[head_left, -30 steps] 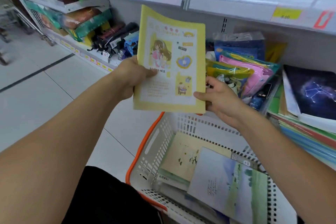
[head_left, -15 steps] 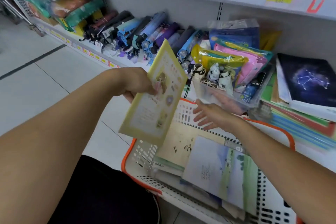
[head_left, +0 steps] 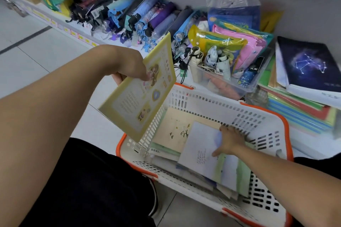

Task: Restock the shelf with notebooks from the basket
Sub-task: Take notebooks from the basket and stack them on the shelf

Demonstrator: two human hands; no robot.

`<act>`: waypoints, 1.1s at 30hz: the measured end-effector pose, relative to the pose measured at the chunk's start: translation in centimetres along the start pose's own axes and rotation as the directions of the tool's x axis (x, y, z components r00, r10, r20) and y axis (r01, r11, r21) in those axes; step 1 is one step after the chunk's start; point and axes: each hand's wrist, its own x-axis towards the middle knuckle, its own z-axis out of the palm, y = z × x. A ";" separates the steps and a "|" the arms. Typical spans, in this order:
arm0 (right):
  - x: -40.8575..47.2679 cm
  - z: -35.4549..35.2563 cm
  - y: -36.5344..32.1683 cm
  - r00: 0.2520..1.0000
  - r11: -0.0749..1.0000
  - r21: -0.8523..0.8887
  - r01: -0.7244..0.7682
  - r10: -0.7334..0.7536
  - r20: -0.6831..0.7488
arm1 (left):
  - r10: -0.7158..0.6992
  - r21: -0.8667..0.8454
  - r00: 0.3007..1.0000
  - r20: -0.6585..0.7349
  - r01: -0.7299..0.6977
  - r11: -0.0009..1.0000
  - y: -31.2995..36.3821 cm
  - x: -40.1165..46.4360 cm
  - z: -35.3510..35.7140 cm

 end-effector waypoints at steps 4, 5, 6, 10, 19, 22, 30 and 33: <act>1.3 -1.4 -0.2 0.999 1.000 0.010 0.019 -0.019 0.030 | -0.027 0.014 1.000 0.002 0.027 1.000 -0.2 0.0 0.0; 1.5 -2.4 -0.3 0.992 0.997 0.015 0.080 -0.081 0.100 | -0.029 0.007 1.000 0.001 0.029 1.000 -0.2 0.0 0.0; 1.6 -3.6 -0.4 0.968 0.985 0.050 0.167 -0.174 0.181 | -0.030 0.000 1.000 -0.002 0.030 1.000 -0.2 0.1 -0.1; 1.4 -9.5 -1.6 0.859 0.849 0.392 0.354 -0.461 0.222 | -0.035 -0.021 0.999 -0.019 0.034 0.999 -0.2 0.1 -0.4; -1.7 -19.7 -2.6 0.833 0.071 0.957 0.282 -0.513 -0.208 | -0.089 -0.069 0.969 -0.232 0.074 0.995 -1.5 -0.2 -1.4; -1.6 -19.2 -4.2 0.867 -0.095 0.959 0.265 -0.413 -0.280 | -0.114 -0.271 0.973 -0.202 0.056 0.961 -2.5 -0.5 -1.8; -0.3 -18.1 -4.8 0.948 -0.145 0.958 0.246 -0.171 -0.269 | -0.121 -0.839 0.979 -0.163 -0.073 0.539 -4.1 -1.4 -3.4; 0.2 -18.3 -3.6 0.959 -0.098 0.965 0.245 -0.124 -0.256 | -0.131 -0.885 0.973 -0.193 -0.115 0.451 -4.3 -2.1 -3.9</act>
